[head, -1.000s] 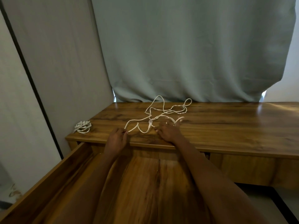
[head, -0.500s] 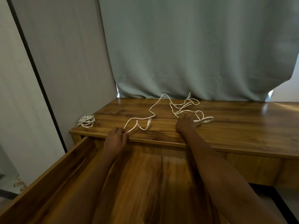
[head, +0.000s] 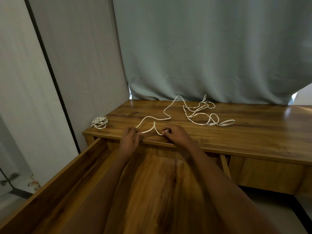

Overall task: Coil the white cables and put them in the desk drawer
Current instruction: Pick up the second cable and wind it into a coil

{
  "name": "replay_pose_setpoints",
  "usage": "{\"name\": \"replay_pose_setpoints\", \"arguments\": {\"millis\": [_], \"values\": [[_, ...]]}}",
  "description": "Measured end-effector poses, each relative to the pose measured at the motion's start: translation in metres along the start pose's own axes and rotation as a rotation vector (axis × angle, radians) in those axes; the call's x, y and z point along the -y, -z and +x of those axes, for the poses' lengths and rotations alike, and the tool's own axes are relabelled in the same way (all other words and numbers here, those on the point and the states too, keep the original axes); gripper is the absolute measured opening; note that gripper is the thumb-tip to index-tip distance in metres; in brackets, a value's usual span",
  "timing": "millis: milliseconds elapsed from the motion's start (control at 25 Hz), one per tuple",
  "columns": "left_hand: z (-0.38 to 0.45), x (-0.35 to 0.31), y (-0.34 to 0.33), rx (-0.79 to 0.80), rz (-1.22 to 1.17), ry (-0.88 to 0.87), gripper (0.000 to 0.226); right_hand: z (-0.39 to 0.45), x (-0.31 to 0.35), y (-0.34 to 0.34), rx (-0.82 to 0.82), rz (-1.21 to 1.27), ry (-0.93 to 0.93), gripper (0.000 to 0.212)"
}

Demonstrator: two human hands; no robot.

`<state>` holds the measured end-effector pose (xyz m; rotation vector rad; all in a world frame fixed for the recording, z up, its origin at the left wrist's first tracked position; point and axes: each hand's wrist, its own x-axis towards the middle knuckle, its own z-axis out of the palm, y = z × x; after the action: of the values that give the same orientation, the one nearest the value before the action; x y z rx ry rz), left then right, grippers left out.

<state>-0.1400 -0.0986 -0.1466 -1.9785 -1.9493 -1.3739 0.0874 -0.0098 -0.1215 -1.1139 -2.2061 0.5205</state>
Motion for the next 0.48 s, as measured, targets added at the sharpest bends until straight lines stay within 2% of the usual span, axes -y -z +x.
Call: {"name": "replay_pose_setpoints", "arguments": {"millis": [120, 200, 320, 400, 480], "values": [[-0.007, -0.009, 0.006, -0.100, -0.010, 0.171, 0.030, -0.008, 0.007, -0.009, -0.064, 0.071, -0.028, 0.016], [-0.013, -0.013, 0.005, -0.095, -0.025, 0.307, 0.029, -0.013, 0.014, -0.011, -0.107, 0.200, -0.093, 0.009], [-0.025, -0.021, -0.002, 0.118, -0.192, 0.330, 0.040, -0.027, 0.024, -0.015, -0.172, 0.320, -0.141, 0.008], [-0.031, -0.031, -0.005, 0.239, -0.449, 0.427, 0.042, -0.032, 0.021, -0.016, -0.249, 0.167, -0.148, 0.021], [-0.034, -0.038, -0.008, 0.255, -0.584, 0.523, 0.034, -0.036, 0.018, -0.013, -0.262, 0.093, -0.194, 0.028]]}}
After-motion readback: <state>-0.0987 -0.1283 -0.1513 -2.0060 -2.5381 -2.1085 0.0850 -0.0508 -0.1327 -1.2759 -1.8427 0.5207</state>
